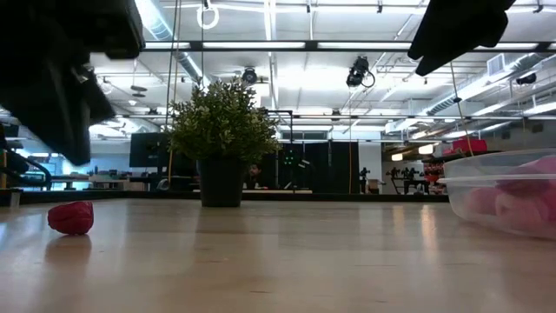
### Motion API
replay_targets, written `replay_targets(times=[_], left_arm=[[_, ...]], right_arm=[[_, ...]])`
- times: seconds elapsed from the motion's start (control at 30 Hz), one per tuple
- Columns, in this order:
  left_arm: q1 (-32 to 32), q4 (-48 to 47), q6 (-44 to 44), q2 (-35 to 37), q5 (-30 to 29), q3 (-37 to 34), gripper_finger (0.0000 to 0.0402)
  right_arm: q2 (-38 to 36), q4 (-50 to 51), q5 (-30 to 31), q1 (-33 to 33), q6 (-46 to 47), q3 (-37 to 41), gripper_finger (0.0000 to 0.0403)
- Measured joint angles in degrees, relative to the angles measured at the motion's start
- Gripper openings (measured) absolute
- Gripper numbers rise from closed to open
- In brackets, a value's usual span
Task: Pick and placing Produce into tupperware
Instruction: Put the cherry into the transparent container
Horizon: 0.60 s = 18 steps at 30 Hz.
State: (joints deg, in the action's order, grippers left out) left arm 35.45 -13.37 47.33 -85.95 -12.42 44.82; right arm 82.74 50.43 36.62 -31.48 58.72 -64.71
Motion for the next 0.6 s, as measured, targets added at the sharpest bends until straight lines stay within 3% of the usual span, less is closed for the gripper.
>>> replay_targets(times=[0.27, 0.6], left_arm=[[0.13, 2.73, -1.00, -5.95, 0.17, 0.76, 0.0165], [0.04, 2.58, -1.54, -6.78, -1.46, 1.36, 0.0225]], right_arm=[[0.00, -0.38, -0.02, 0.00, 0.00, 0.00, 0.0250], [0.00, -0.42, 0.00, 0.00, -0.30, 0.00, 0.0250]])
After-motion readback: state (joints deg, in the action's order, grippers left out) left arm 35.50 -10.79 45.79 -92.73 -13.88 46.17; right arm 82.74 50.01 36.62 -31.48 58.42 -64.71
